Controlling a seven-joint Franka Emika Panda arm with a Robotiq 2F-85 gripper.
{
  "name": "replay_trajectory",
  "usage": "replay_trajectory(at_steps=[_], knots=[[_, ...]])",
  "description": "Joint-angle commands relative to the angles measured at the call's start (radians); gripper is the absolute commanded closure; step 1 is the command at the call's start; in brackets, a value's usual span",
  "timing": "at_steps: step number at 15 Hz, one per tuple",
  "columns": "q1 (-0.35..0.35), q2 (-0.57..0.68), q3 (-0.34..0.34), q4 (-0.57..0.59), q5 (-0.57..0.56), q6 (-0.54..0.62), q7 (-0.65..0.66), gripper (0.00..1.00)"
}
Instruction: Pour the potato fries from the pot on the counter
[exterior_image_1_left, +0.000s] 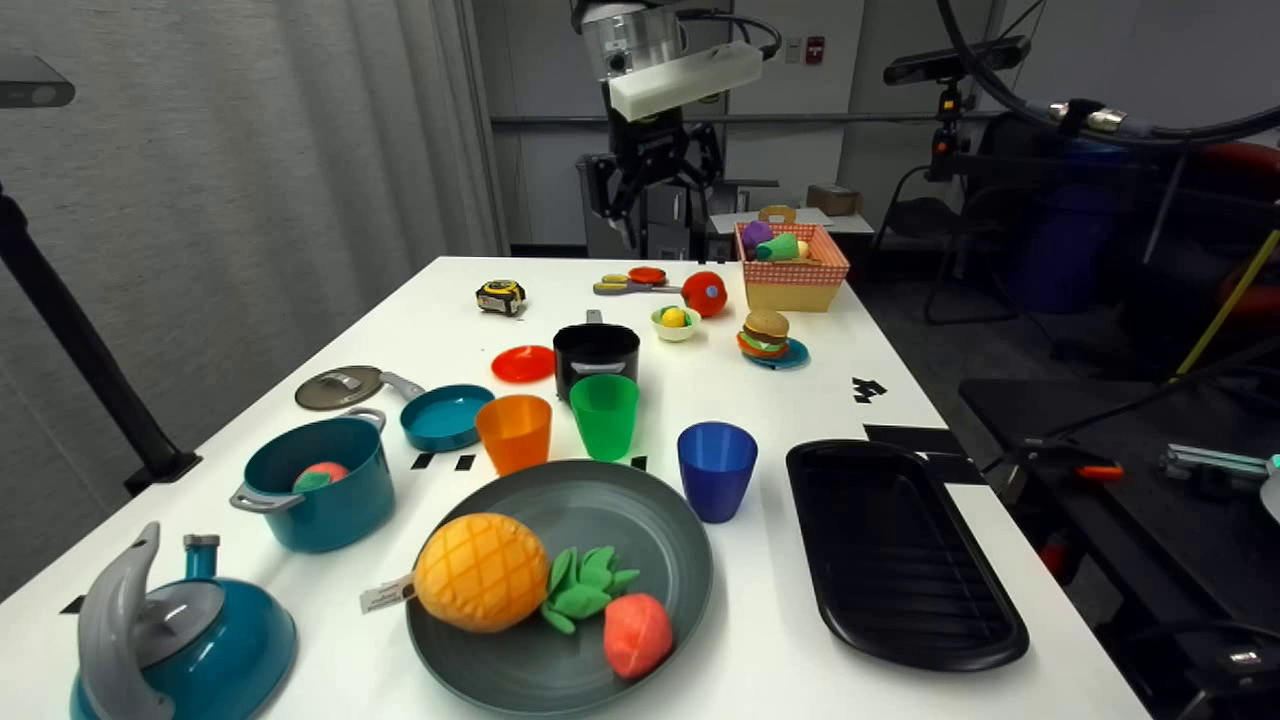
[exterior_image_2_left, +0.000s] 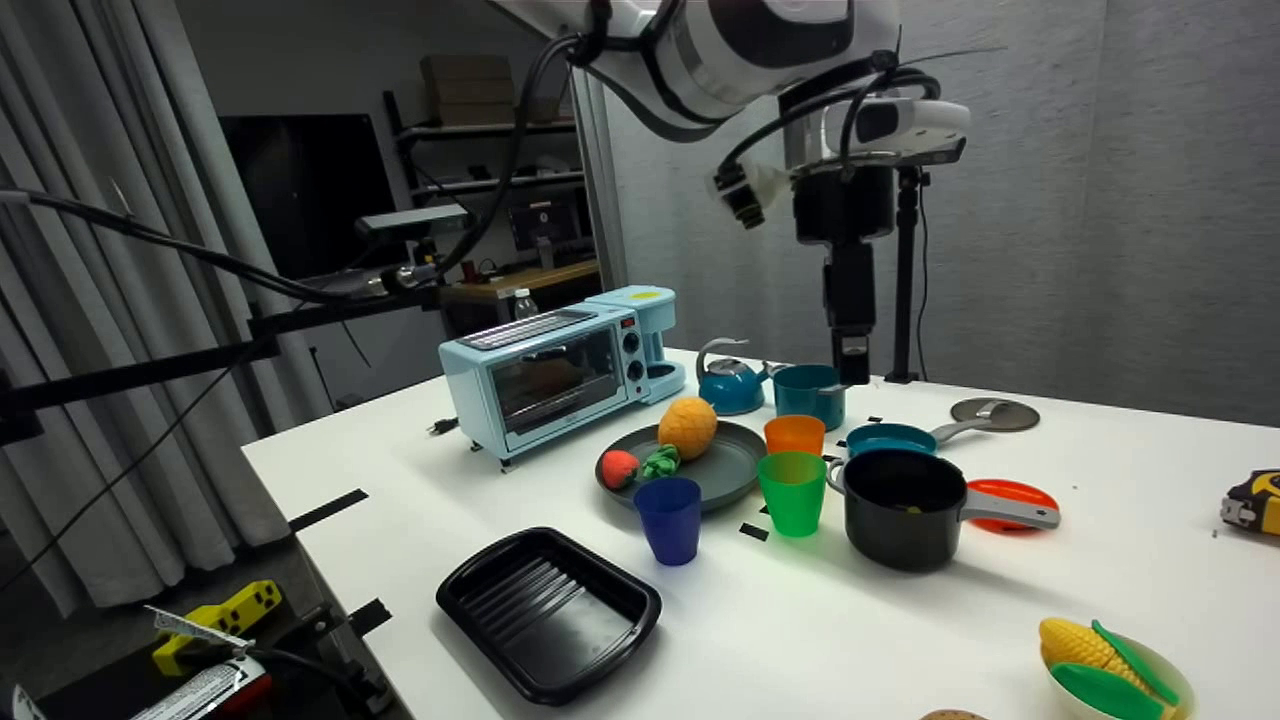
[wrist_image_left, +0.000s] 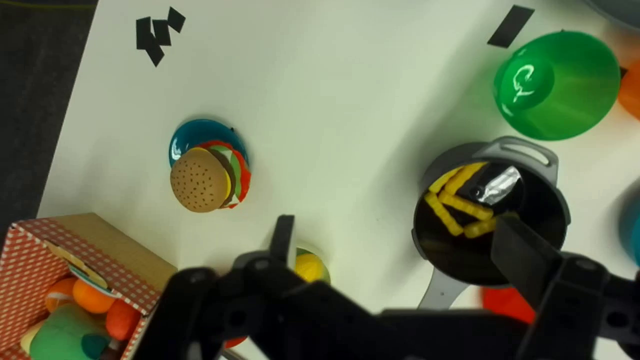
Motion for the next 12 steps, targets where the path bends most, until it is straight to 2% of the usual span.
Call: replay_trajectory(at_steps=[1, 4, 5, 12], knots=[[-0.013, 0.144, -0.023, 0.202, 0.029, -0.044, 0.072, 0.00], [-0.024, 0.185, -0.024, 0.274, 0.055, -0.063, 0.113, 0.00], [-0.011, 0.137, -0.025, 0.179, 0.025, -0.012, 0.083, 0.00], [0.003, 0.144, -0.024, 0.162, 0.024, -0.007, 0.105, 0.00]])
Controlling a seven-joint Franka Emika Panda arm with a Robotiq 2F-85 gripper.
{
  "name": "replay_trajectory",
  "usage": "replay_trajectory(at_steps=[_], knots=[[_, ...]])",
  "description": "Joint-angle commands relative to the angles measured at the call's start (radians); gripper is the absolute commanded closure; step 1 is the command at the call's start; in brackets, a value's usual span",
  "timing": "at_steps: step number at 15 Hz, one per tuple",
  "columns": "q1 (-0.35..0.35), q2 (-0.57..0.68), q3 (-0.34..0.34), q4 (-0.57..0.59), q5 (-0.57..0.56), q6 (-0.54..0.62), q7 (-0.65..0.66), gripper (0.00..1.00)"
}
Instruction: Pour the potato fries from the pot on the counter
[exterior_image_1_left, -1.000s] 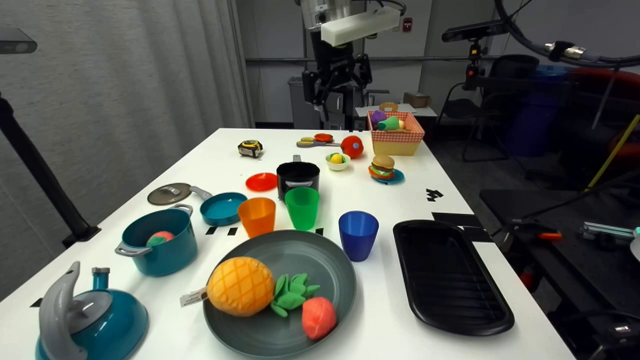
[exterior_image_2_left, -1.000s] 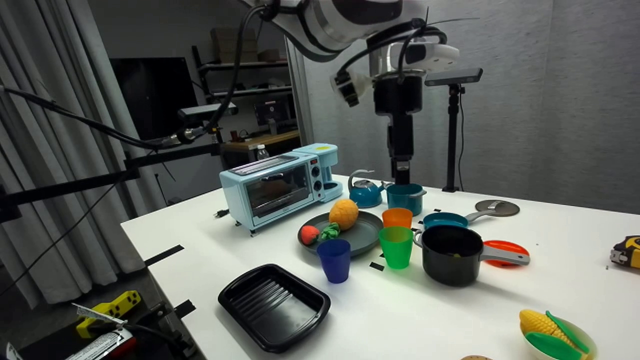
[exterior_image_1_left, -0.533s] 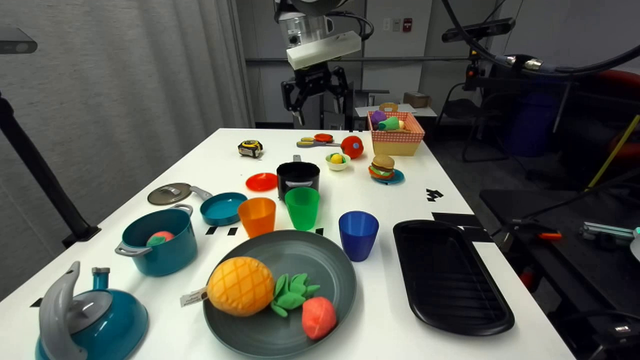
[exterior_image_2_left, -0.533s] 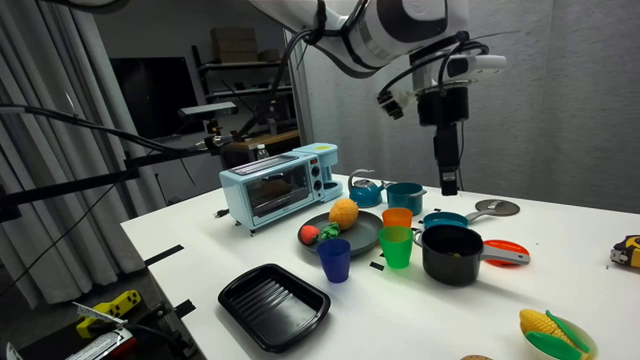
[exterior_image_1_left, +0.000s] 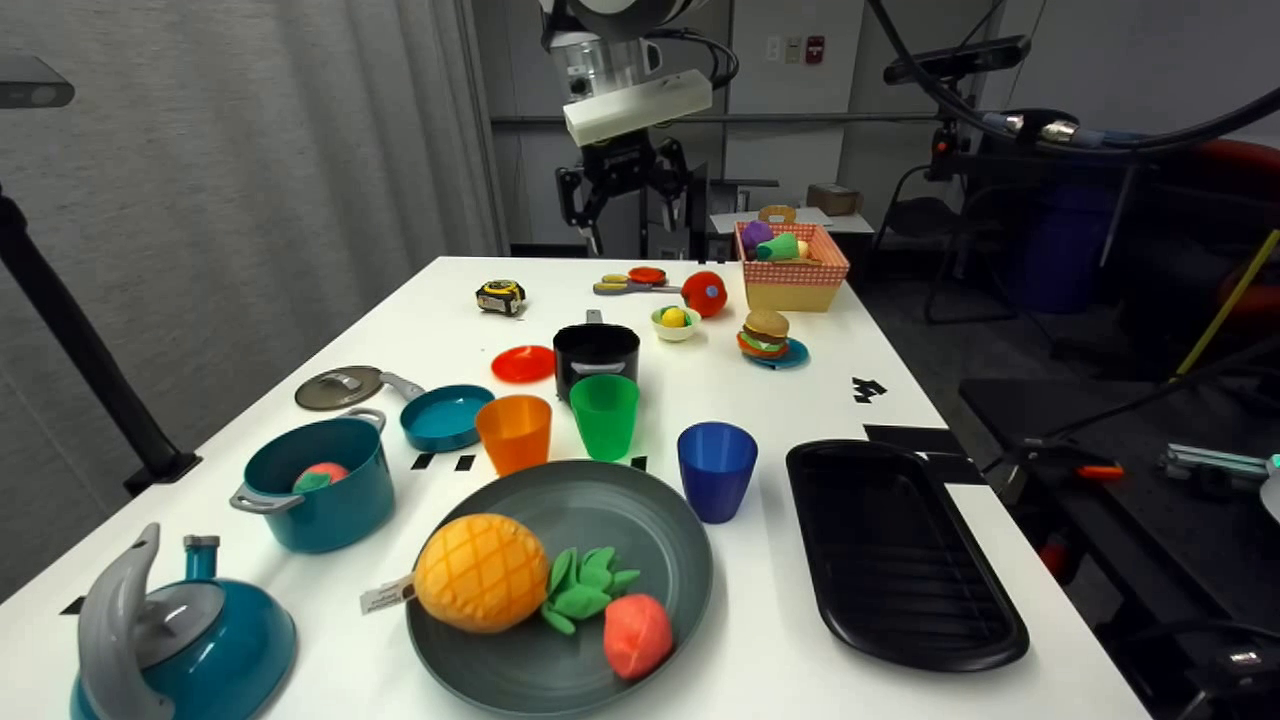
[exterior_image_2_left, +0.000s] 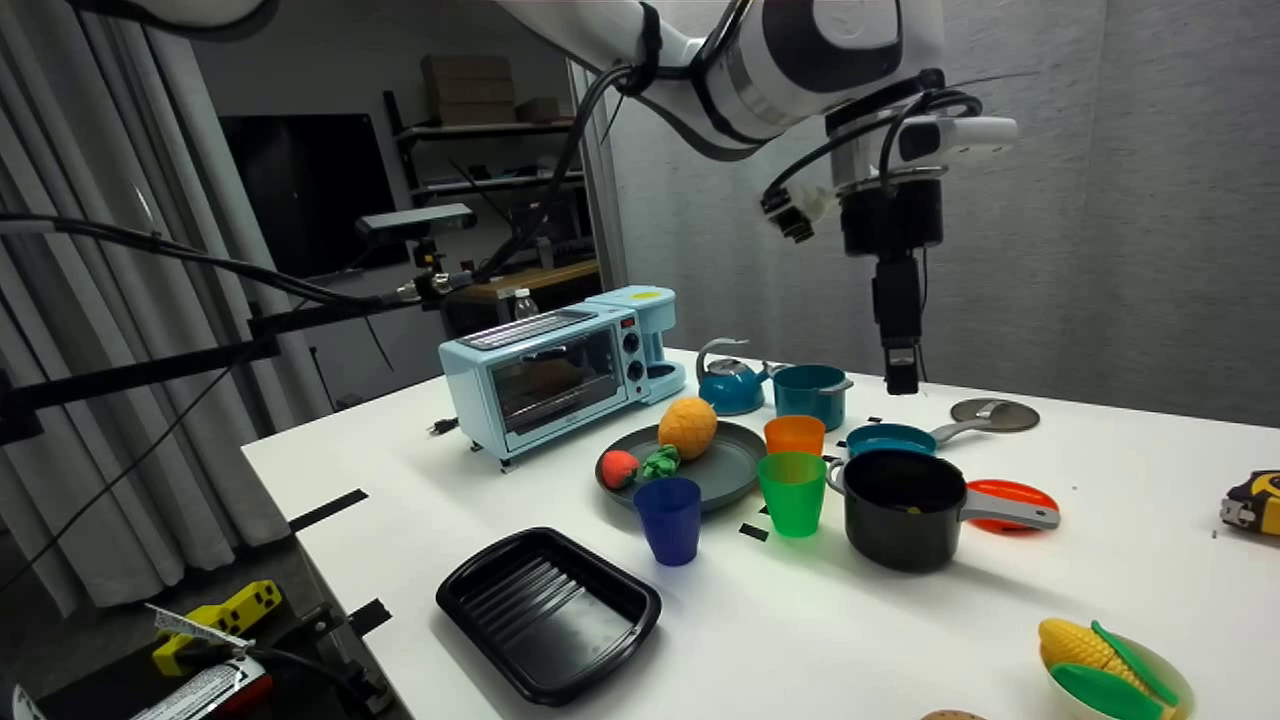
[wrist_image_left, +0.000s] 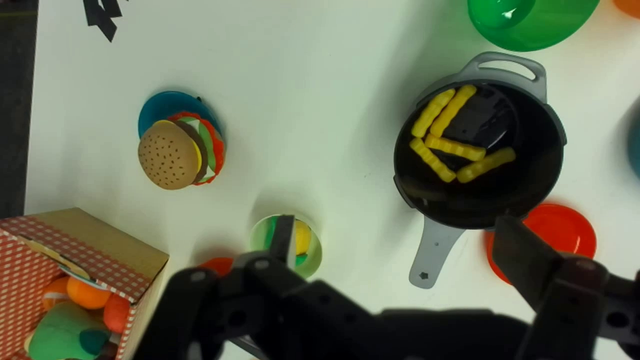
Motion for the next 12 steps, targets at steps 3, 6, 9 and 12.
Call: replay_trajectory(at_steps=[3, 6, 9, 12], knots=[[0.018, 0.038, -0.012, -0.001, 0.003, 0.015, 0.069, 0.00], [0.016, 0.063, -0.021, -0.008, -0.009, 0.017, 0.107, 0.00], [0.017, 0.088, -0.031, -0.008, -0.022, 0.013, 0.123, 0.00], [0.016, 0.104, -0.036, -0.006, -0.022, 0.018, 0.120, 0.00]])
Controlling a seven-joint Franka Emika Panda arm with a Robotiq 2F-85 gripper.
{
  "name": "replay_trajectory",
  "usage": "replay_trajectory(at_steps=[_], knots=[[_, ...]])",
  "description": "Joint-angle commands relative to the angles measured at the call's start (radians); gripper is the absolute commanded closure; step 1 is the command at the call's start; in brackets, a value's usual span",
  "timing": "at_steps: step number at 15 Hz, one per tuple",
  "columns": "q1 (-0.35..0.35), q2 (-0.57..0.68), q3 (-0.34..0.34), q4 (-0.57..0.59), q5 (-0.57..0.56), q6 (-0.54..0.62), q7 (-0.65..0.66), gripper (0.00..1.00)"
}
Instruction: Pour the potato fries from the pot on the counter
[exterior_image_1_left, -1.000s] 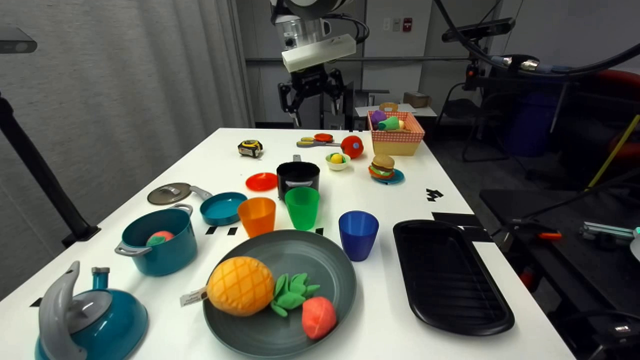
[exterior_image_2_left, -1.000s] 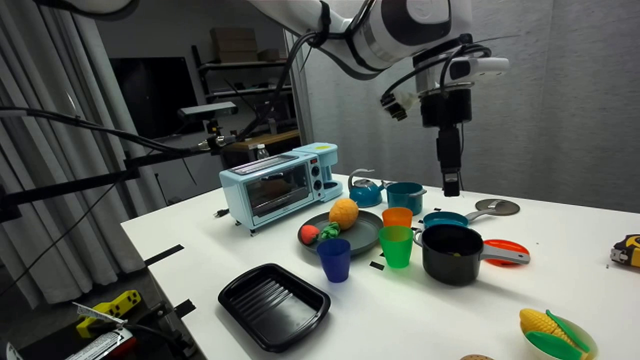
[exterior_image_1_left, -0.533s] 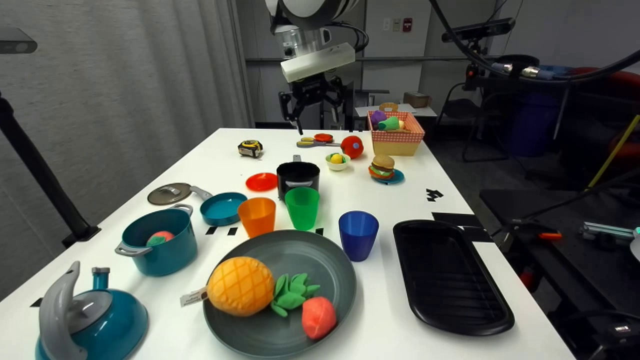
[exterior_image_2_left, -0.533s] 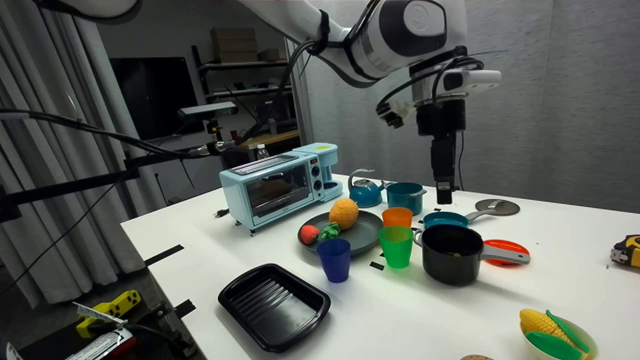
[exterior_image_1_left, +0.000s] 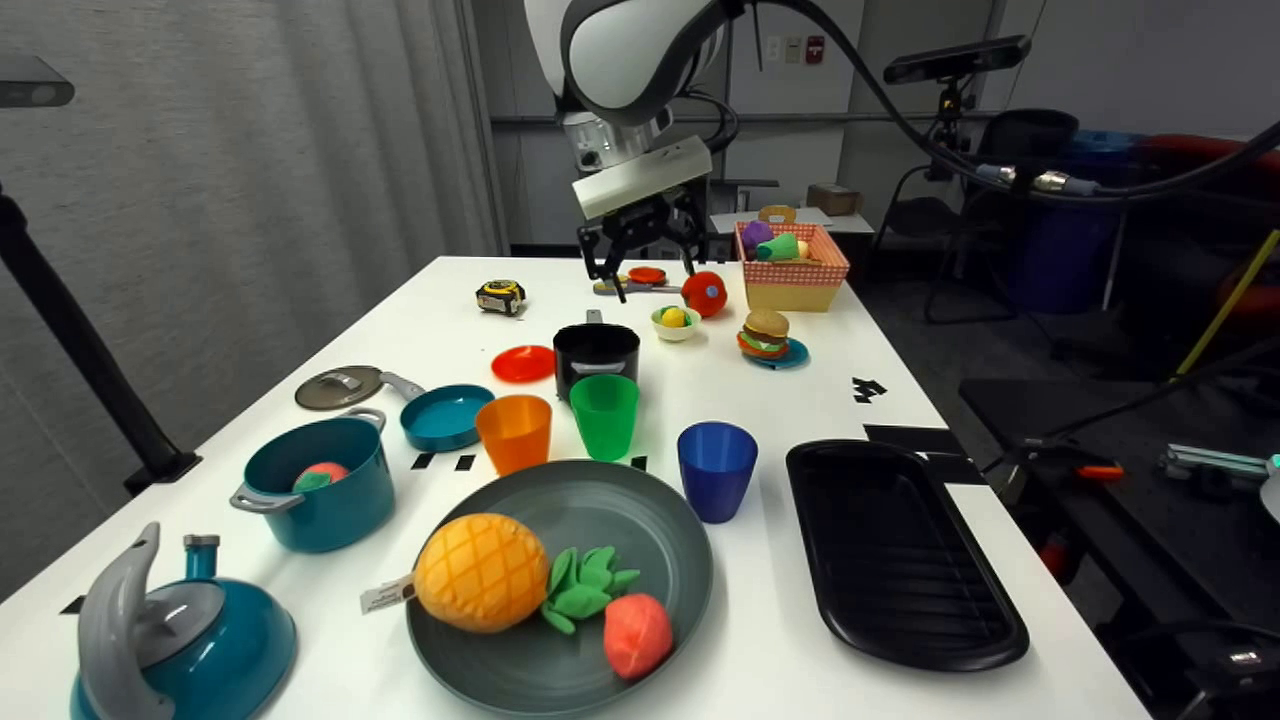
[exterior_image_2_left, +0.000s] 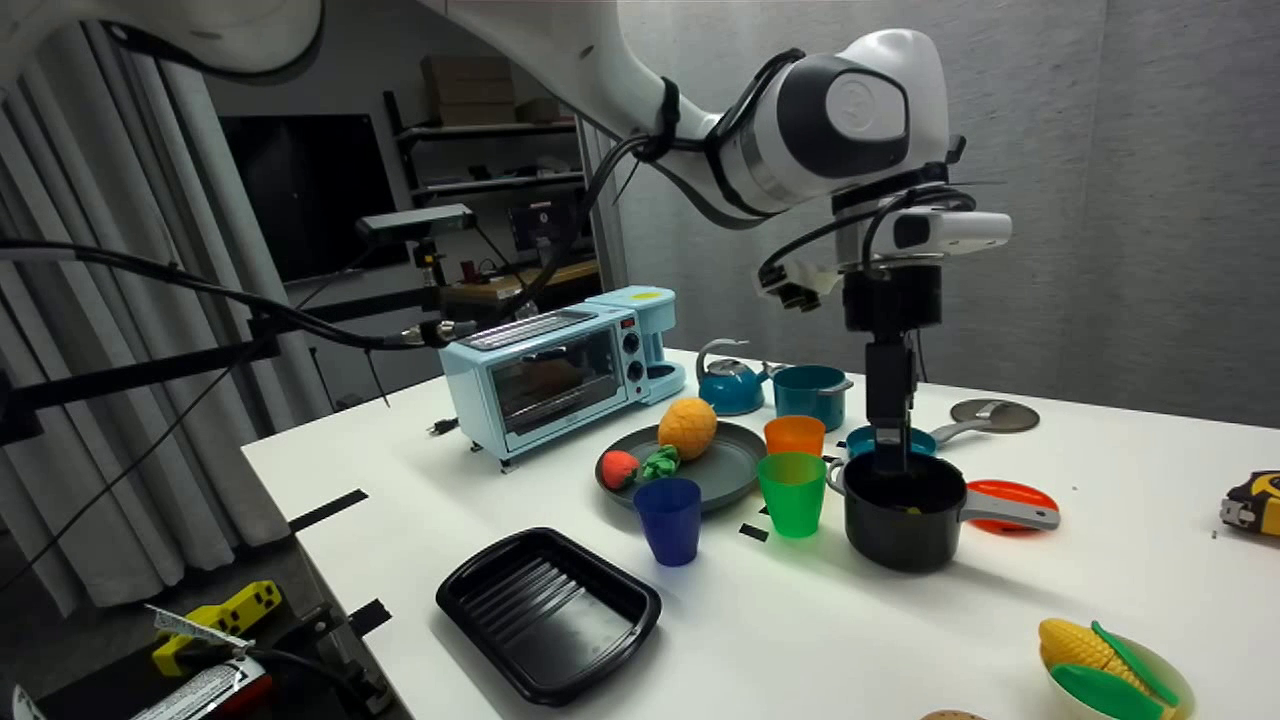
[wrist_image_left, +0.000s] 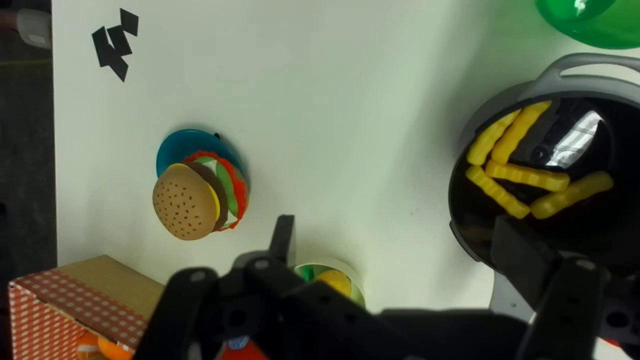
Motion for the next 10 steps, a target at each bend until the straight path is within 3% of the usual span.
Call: replay_trajectory(at_steps=[1, 6, 10], knots=[[0.006, 0.017, -0.014, 0.006, -0.014, 0.014, 0.016, 0.00], [0.005, 0.023, -0.013, 0.005, -0.012, 0.038, 0.005, 0.00], [-0.007, 0.118, 0.016, 0.065, 0.031, 0.095, 0.015, 0.00]])
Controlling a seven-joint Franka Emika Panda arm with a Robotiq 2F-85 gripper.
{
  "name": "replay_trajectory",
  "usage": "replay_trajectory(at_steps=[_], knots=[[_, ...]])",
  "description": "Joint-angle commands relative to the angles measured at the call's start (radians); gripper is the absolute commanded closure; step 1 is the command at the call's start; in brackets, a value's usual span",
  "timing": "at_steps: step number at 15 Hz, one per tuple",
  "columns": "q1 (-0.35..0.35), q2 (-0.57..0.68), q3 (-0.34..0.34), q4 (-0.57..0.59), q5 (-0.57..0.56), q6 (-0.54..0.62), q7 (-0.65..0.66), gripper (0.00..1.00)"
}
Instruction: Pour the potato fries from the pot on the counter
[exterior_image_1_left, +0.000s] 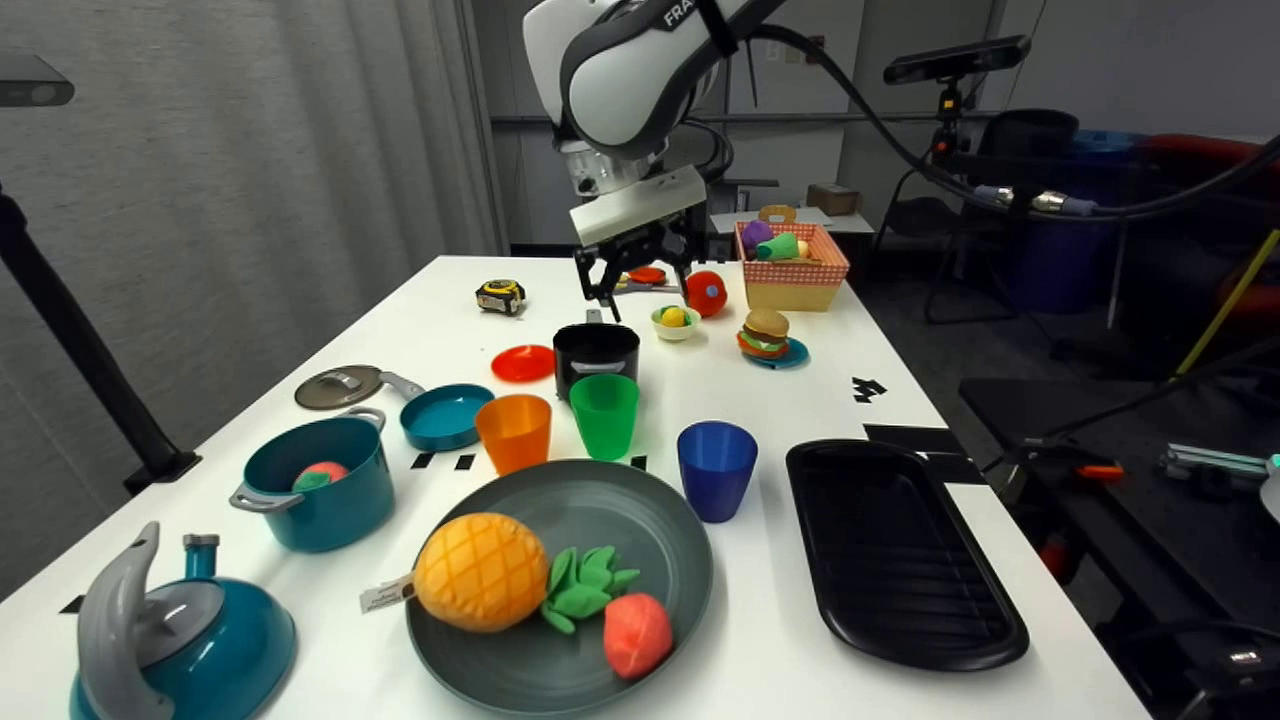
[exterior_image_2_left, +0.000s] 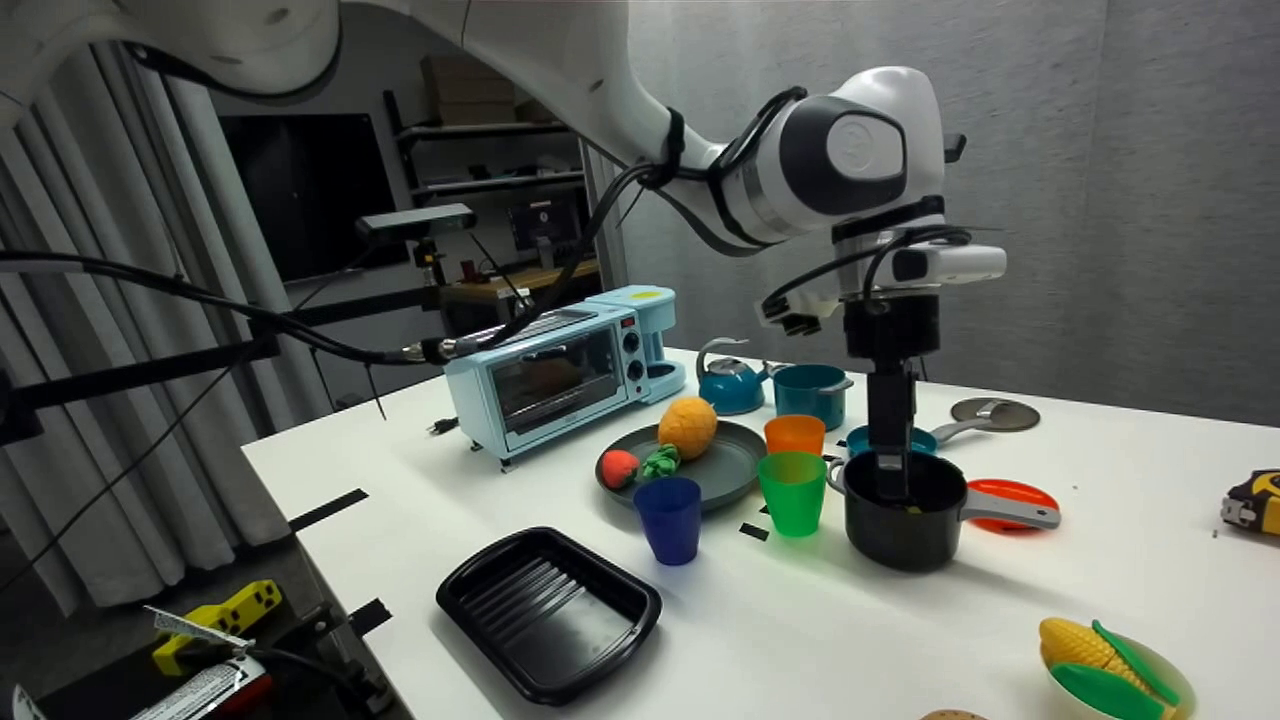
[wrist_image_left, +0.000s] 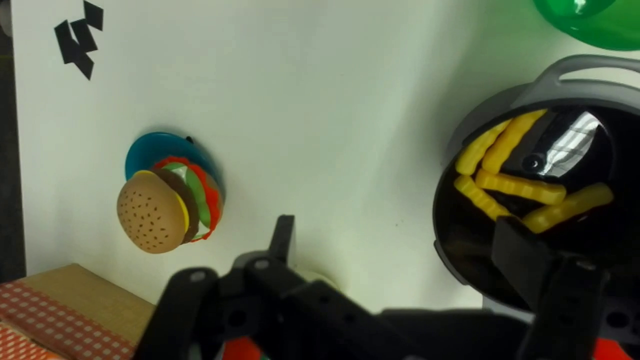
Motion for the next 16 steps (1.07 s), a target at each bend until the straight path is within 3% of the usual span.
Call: replay_trajectory(at_steps=[1, 5, 7, 16], knots=[[-0.009, 0.080, 0.011, 0.060, 0.031, 0.049, 0.009, 0.00], [0.004, 0.119, 0.004, 0.076, 0.035, 0.082, 0.025, 0.00], [0.012, 0.133, 0.004, 0.093, 0.039, 0.081, 0.048, 0.26], [0.049, 0.163, 0.013, 0.146, 0.038, 0.060, 0.161, 0.94]])
